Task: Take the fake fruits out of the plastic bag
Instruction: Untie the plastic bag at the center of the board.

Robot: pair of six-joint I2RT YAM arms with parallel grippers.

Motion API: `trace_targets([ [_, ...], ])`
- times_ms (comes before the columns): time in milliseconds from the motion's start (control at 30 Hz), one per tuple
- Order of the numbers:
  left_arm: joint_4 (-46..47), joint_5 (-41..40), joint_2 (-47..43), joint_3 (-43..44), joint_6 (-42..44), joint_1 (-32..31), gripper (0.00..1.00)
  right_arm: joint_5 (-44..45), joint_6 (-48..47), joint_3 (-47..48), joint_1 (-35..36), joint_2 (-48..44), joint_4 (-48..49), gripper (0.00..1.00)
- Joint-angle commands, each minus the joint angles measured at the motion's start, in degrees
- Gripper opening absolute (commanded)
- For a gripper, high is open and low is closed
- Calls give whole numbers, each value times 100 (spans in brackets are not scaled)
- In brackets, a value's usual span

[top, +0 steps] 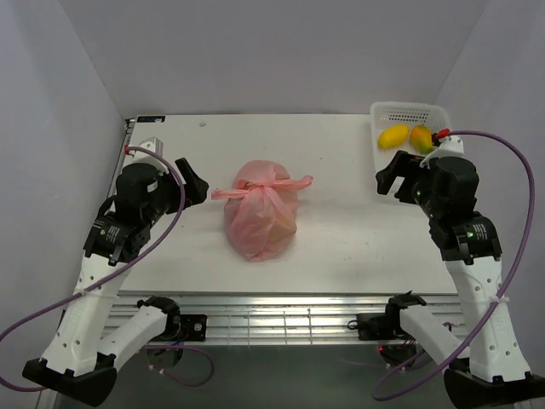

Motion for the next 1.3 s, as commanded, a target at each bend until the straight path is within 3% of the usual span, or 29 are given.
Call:
trace_targets([
  [0,-22,173,-49,-86,220,11,98,83,43,-18,-7,-166,179,90],
  [133,40,559,117,-139,317,11,98,-266,-53,-281,-7,-386,433,90],
  [200,223,1244,310,-200,422,11,98,-549,-229,-456,-7,-457,618,90],
  [467,1111,2581,1040,-438,125,-138,98,-1578,-431,-615,-7,-115,899,90],
  [667,1279,1493,1672,-201,-78,-1314,98,-1877,-563,-642,-7,141,935,90],
  [1100,1270,-326,2859,204,-403,-1958,98,-1736,-634,-739,-7,185,943,90],
  [1267,1297,-529,3246,301,-263,-2054,97,-1613,-643,-756,-7,194,926,90],
])
